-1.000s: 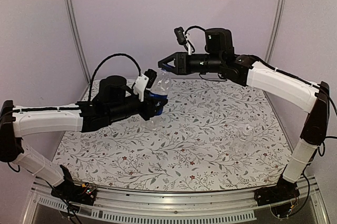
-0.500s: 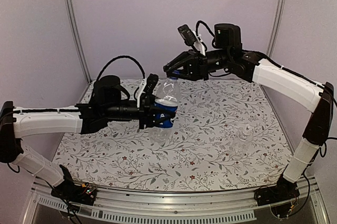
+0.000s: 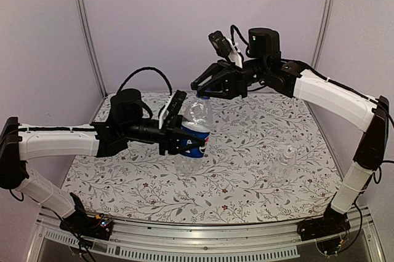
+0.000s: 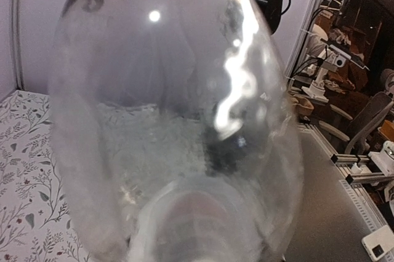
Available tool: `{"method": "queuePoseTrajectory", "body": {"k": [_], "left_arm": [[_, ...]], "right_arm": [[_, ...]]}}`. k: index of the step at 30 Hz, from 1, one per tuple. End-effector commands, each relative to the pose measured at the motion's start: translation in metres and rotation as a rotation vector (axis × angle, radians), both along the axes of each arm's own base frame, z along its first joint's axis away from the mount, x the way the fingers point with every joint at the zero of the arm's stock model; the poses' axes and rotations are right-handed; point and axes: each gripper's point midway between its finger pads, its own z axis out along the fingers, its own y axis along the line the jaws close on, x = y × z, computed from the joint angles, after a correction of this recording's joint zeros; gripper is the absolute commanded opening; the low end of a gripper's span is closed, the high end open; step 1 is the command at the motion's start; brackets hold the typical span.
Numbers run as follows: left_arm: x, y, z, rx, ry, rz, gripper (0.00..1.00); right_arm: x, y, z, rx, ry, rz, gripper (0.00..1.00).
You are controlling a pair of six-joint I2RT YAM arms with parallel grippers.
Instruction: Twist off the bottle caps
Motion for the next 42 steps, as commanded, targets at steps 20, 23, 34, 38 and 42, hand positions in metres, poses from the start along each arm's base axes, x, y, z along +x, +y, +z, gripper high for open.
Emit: {"method": "queuePoseTrajectory", "body": {"k": [20,23,34,38,42], "left_arm": [[0.081,0.014,-0.015,0.131,-0.066,0.487,0.39],[0.089,0.018,-0.016,0.139,-0.065,0.534,0.39],[0.106,0.030,-0.016,0.158,-0.070,0.661,0.39],[0.105,0.029,-0.015,0.154,-0.073,0.652,0.39],[0.105,0.030,-0.015,0.154,-0.073,0.657,0.39]], "right_arm": [[0.089,-0.006,0.014,-0.040,0.142,-0.655,0.96],[0.107,-0.010,0.012,-0.053,0.215,-0.789,0.96],[0.123,0.006,-0.009,-0.126,0.296,-0.913,0.92],[0.120,0.015,-0.018,-0.148,0.296,-0.899,0.85],[0.119,0.021,-0.028,-0.173,0.302,-0.888,0.77]]}}
